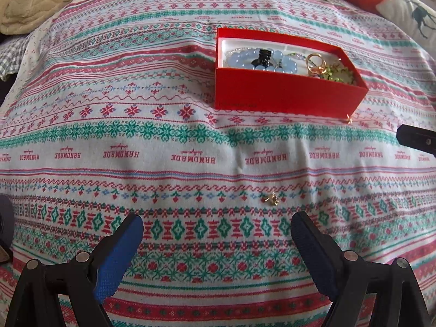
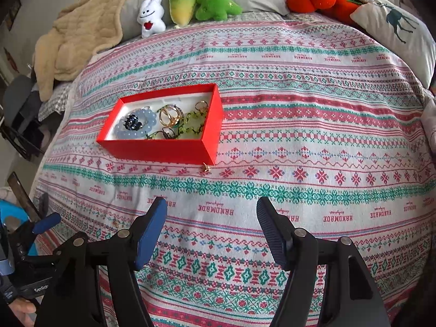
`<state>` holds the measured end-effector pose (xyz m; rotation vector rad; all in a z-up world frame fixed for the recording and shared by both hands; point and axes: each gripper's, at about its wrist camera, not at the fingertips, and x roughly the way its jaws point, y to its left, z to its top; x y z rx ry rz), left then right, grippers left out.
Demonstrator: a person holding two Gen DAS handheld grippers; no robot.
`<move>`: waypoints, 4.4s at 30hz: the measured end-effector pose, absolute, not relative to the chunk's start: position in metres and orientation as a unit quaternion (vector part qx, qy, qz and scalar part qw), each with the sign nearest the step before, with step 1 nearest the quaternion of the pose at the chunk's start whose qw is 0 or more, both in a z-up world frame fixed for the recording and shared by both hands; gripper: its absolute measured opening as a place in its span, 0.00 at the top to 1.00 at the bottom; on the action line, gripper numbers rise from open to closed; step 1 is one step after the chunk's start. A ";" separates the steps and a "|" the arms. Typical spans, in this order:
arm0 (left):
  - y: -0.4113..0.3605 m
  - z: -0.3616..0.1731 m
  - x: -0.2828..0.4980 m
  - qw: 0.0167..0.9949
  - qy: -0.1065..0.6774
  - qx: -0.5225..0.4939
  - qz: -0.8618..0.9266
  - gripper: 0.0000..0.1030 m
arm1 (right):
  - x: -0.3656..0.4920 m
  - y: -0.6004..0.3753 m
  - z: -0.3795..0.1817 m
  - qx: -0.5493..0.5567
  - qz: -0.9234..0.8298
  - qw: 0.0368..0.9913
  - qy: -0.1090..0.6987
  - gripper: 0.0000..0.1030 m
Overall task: Organize jewelry
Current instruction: 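Move both tools back toward the remaining small gold earrings, then grasp a small gold earring with the left tool while the right tool grasps another earring, then carry both earrings into the red box and open both tools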
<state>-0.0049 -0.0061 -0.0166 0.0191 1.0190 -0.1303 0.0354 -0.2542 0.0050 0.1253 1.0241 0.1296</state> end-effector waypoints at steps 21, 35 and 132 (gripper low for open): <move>-0.037 -0.043 -0.013 0.869 0.465 -0.017 -0.165 0.54 | 0.023 -0.256 -0.049 -0.012 0.039 0.843 0.536 0.31; -0.051 -0.060 0.011 0.865 0.480 -0.012 -0.144 0.72 | 0.022 -0.264 -0.050 -0.012 0.045 0.843 0.536 0.31; -0.020 -0.044 0.021 0.861 0.496 -0.053 -0.099 0.97 | 0.110 -0.233 -0.049 -0.050 0.058 0.868 0.490 0.57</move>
